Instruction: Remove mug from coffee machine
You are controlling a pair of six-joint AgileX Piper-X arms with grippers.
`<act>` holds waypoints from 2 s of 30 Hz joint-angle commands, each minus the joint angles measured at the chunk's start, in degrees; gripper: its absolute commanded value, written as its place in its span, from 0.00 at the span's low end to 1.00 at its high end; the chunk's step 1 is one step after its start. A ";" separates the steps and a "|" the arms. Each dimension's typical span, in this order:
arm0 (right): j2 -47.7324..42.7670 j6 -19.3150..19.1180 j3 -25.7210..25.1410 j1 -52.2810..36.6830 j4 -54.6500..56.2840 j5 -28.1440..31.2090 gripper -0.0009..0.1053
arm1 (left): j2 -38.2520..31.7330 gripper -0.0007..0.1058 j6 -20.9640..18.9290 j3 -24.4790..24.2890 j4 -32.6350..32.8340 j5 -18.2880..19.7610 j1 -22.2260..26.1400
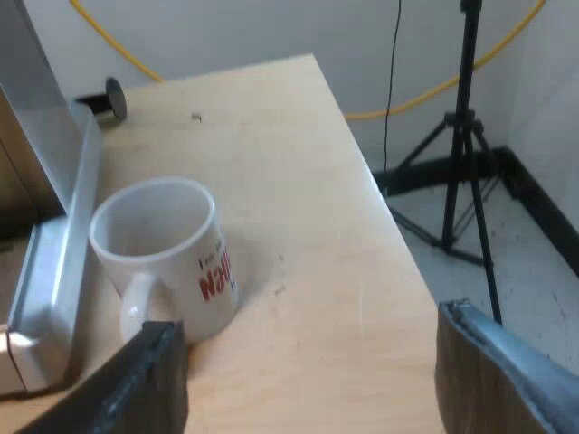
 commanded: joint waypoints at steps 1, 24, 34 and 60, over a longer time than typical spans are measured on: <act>-2.76 -0.06 1.24 -0.09 -0.46 -0.22 0.58 | -2.24 0.75 -0.19 2.38 -1.11 -1.12 0.16; -2.76 -1.68 5.36 -0.09 4.23 -2.85 0.58 | -2.24 0.75 -0.19 11.76 -8.86 -0.94 0.16; -2.64 -1.68 5.36 -0.09 4.11 -2.85 0.58 | -2.14 0.75 -0.19 11.76 -8.86 -0.94 0.16; -2.64 -1.68 5.36 -0.09 4.11 -2.85 0.58 | -2.29 0.75 0.78 12.06 -9.40 -2.98 0.16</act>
